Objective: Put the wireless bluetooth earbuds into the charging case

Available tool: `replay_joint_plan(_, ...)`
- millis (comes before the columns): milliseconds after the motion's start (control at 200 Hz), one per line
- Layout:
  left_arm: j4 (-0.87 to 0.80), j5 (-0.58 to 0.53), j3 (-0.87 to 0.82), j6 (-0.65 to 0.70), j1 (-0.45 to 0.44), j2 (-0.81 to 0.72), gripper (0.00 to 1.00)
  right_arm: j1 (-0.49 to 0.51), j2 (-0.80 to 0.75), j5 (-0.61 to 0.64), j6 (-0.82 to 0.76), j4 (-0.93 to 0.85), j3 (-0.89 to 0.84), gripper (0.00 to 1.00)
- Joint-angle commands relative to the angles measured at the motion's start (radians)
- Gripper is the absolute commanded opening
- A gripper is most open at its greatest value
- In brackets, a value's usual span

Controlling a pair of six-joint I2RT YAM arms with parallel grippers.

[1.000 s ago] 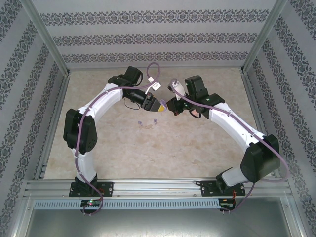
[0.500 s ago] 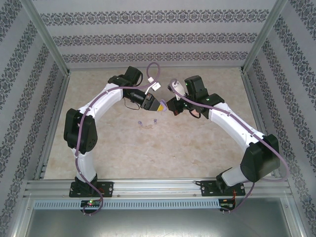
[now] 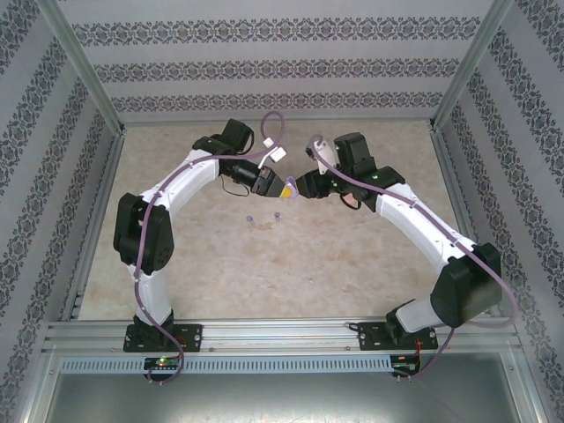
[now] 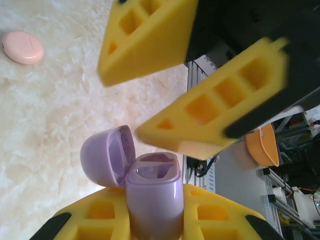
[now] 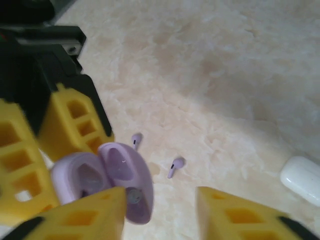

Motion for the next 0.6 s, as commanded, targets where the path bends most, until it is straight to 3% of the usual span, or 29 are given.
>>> replay_joint_plan(0, 0.156, 0.01, -0.068, -0.083, 0.037, -0.073, 0.0, -0.023, -0.094, -0.012, 0.078, 0.036, 0.006, 0.54)
replay_joint_plan(250, 0.47, -0.093, -0.266, -0.268, 0.1, -0.268, 0.0, -0.072, -0.226, 0.004, 0.226, 0.04, -0.067, 0.71)
replay_joint_plan(385, 0.632, -0.186, -0.375, -0.344, 0.108, -0.381, 0.0, -0.07, -0.218, 0.034, 0.289, 0.018, -0.073, 0.73)
replay_joint_plan(595, 0.717, -0.294, -0.451, -0.37, 0.108, -0.507, 0.0, -0.009, -0.138, 0.118, 0.364, 0.003, -0.074, 0.73)
